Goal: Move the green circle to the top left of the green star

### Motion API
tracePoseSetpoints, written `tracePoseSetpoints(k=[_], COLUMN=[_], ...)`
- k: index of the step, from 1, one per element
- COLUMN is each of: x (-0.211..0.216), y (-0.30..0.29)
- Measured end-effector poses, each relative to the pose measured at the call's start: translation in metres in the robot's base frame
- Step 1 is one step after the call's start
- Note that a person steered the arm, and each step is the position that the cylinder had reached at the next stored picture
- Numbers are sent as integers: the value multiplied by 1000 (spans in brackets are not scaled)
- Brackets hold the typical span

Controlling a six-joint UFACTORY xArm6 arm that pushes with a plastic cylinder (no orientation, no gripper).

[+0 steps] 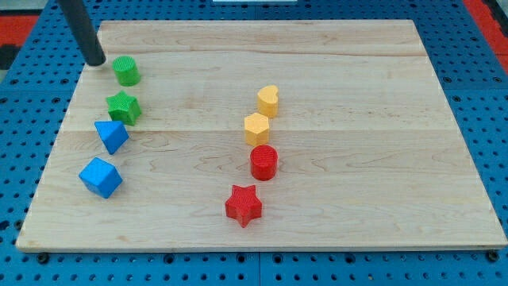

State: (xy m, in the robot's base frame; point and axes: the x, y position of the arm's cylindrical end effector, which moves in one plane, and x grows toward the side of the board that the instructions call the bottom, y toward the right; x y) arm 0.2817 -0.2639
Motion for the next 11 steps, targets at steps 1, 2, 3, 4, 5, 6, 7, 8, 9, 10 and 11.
tracePoseSetpoints(k=[1, 2, 3, 4, 5, 6, 7, 8, 9, 10, 11], x=[-9, -9, -9, -9, -9, -9, -9, -5, 30, 61, 121], y=[27, 50, 54, 56, 61, 67, 73, 68, 49, 23, -5])
